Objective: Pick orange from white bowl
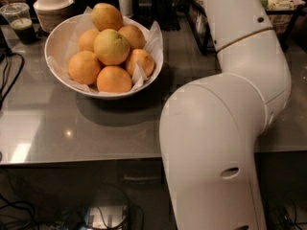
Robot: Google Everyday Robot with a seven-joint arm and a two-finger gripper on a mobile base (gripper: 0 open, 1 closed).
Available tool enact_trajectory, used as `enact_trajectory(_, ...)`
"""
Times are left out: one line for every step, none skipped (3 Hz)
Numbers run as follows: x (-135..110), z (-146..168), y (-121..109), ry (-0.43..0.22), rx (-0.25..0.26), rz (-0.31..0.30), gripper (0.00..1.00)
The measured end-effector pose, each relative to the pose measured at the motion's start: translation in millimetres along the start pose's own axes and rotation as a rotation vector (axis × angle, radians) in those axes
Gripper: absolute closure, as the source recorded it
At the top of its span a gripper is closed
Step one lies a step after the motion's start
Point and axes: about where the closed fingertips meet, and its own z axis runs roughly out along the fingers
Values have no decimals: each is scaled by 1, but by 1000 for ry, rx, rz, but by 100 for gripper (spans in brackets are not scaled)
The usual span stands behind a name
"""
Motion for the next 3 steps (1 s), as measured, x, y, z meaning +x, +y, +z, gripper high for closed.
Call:
enact_trajectory(17, 5, 1, 25, -18, 47, 58)
enact_trajectory(25, 3, -1, 24, -11, 77, 35)
enact_trajectory(25, 3, -1, 23, -11, 78, 12)
